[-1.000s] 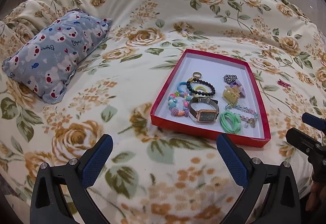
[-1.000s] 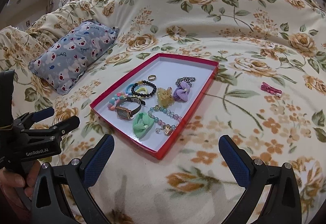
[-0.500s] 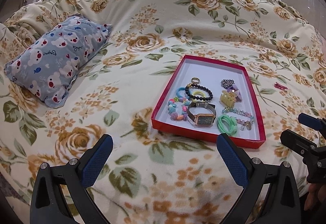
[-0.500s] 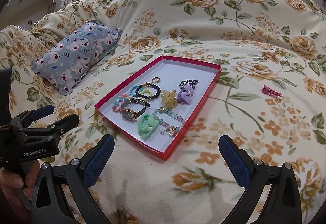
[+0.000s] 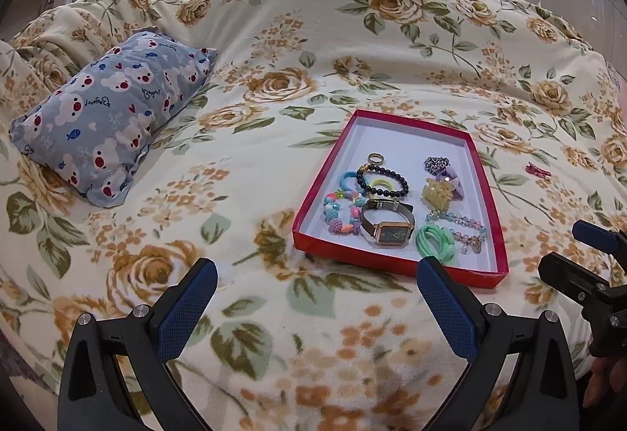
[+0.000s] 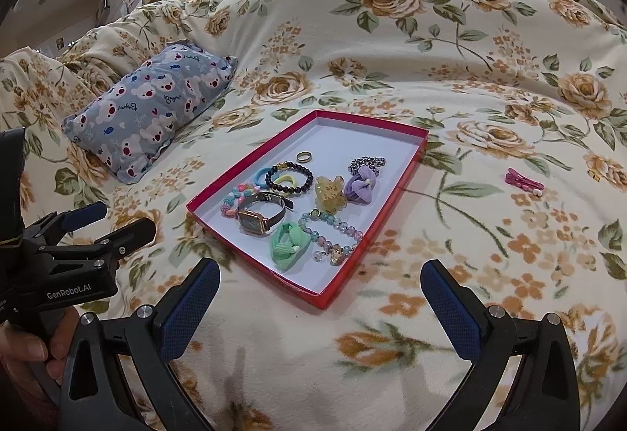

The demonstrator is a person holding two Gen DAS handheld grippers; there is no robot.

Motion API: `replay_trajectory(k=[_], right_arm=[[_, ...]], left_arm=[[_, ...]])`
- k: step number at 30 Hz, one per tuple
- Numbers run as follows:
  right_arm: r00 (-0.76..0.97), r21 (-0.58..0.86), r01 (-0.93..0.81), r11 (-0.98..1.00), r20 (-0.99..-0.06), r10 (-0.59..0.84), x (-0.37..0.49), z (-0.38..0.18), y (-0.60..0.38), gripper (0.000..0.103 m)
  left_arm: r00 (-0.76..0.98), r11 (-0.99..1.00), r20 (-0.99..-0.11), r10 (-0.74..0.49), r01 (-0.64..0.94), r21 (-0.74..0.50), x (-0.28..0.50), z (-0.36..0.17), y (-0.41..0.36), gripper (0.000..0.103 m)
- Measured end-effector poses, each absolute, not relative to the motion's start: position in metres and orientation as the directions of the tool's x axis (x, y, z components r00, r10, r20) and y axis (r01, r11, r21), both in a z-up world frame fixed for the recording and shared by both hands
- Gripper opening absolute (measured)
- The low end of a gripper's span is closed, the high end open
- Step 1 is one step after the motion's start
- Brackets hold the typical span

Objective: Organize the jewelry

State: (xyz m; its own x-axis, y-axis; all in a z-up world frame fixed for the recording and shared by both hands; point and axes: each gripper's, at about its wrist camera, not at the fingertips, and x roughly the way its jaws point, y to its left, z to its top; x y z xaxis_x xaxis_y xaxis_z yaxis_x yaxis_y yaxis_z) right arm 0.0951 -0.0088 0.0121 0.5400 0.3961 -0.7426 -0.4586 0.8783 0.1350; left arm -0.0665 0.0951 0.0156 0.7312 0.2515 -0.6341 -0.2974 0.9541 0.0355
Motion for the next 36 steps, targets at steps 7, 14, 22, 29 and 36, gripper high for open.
replay_trajectory(k=[7, 14, 22, 29, 36], right_arm=[[0.548, 0.133, -0.460, 0.878, -0.736, 0.398, 0.0935, 0.0129, -0.0091, 0.103], [0.549, 0.132, -0.462, 0.877, -0.734, 0.400, 0.0931, 0.0132, -0.0090, 0.103], [0.549, 0.133, -0.463, 0.877, -0.734, 0.401, 0.0928, 0.0138, -0.0081, 0.103], [0.549, 0.133, -0.462, 0.877, -0.733, 0.401, 0.0928, 0.0138, -0.0082, 0.103], [0.551, 0.134, -0.464, 0.876, -0.730, 0.404, 0.0926, 0.0156, -0.0062, 0.103]], left_arm=[[0.733, 0.954, -0.631, 0.253, -0.297, 0.037, -0.0671, 0.0161, 0.0944, 0.102], [0.736, 0.956, -0.630, 0.249, -0.292, 0.037, -0.0670, 0.0160, 0.0941, 0.102], [0.735, 0.956, -0.631, 0.248, -0.292, 0.036, -0.0671, 0.0160, 0.0937, 0.102], [0.736, 0.956, -0.631, 0.248, -0.291, 0.036, -0.0672, 0.0159, 0.0937, 0.102], [0.737, 0.956, -0.629, 0.248, -0.291, 0.036, -0.0674, 0.0158, 0.0937, 0.102]])
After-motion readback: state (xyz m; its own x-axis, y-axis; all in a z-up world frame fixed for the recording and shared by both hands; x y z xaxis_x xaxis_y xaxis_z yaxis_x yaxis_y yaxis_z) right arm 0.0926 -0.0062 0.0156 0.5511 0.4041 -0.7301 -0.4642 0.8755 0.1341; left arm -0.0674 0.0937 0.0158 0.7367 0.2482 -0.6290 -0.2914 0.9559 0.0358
